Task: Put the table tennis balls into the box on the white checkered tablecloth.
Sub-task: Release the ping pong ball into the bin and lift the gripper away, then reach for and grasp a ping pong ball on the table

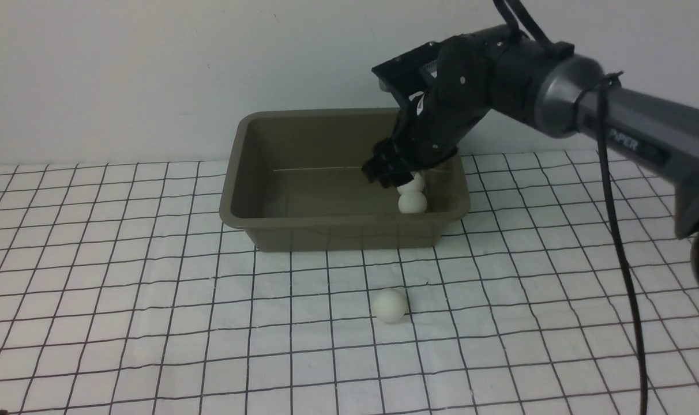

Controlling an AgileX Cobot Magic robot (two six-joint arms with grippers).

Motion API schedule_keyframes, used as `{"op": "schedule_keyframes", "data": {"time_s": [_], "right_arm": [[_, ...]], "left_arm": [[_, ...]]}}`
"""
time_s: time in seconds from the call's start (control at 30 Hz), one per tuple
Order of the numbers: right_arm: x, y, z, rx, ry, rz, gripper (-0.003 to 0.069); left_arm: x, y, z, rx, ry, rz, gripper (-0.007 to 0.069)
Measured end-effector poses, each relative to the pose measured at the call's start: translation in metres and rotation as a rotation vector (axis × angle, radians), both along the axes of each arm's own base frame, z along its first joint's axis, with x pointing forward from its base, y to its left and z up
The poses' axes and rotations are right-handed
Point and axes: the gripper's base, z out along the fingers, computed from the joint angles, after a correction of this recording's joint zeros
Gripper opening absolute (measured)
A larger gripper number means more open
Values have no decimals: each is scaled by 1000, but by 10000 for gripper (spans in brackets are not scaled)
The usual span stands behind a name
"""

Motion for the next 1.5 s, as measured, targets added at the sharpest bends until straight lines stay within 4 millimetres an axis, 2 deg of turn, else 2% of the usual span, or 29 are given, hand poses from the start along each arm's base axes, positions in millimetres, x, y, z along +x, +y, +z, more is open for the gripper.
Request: {"op": "schedule_keyframes", "data": {"time_s": [0.27,0.47,0.7,0.9,1.03,1.2,1.3,1.4,1.5], "right_arm": [[-3,1,3,6,32,4,388],[-7,-2,16,6,25,12,390],[-23,-9,27,-54,132,29,390],[-47,-21,80,-34,106,46,390],[-64,-22,94,33,125,69,390],[-88,-24,67,28,259,112,390],[-108,-19,27,-19,365,163,390],[-121,-6,4,-35,354,209,390],[-130,10,-5,-46,288,261,390]], "left_arm": [[0,0,0,0,1,0,-4],[0,0,0,0,1,0,-4],[0,0,0,0,1,0,-4],[0,0,0,0,2,0,-4],[0,0,0,0,2,0,-4],[0,0,0,0,2,0,-4],[0,0,0,0,2,0,-4],[0,0,0,0,2,0,-4],[0,0,0,0,2,0,-4]]}}
